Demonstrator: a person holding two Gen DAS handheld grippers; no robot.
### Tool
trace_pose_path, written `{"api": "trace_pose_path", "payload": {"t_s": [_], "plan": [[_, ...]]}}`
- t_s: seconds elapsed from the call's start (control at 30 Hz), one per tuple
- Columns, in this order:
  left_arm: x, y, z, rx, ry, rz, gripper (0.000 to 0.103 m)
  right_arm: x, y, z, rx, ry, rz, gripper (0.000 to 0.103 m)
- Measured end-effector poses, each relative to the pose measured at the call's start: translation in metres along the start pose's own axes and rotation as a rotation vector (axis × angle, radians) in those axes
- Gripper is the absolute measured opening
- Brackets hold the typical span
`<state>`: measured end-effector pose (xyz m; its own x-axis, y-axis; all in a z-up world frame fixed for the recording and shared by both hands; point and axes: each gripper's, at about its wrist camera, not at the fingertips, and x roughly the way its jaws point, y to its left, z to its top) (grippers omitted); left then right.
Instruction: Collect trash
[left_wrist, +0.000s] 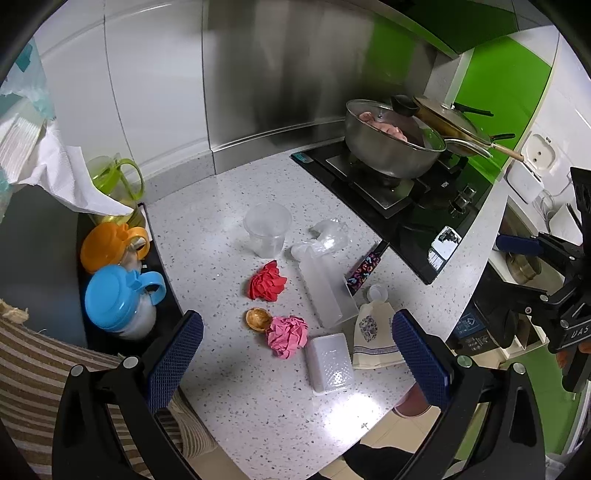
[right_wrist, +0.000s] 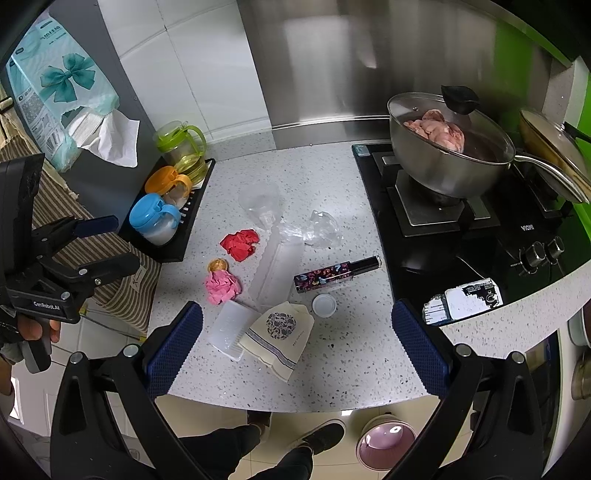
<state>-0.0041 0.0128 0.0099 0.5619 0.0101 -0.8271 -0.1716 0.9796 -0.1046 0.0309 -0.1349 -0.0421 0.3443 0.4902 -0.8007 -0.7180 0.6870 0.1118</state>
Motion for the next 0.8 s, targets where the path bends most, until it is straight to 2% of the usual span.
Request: {"api": "trace_pose_path", "payload": {"t_s": [0.33,0.8], "plan": [[-0.0006,-0.0022,-0.0033,0.027,-0.015,0.016,0.098,0.0006,-0.0002,0.0002,-0.001,0.001,0.000,0.100],[0.0002,0.0046,-0.0002,0.006,-0.012,0.000,0.098,0.0033,-0.0031,-0.0034,0.001,0.007,-0.003,0.100]]}}
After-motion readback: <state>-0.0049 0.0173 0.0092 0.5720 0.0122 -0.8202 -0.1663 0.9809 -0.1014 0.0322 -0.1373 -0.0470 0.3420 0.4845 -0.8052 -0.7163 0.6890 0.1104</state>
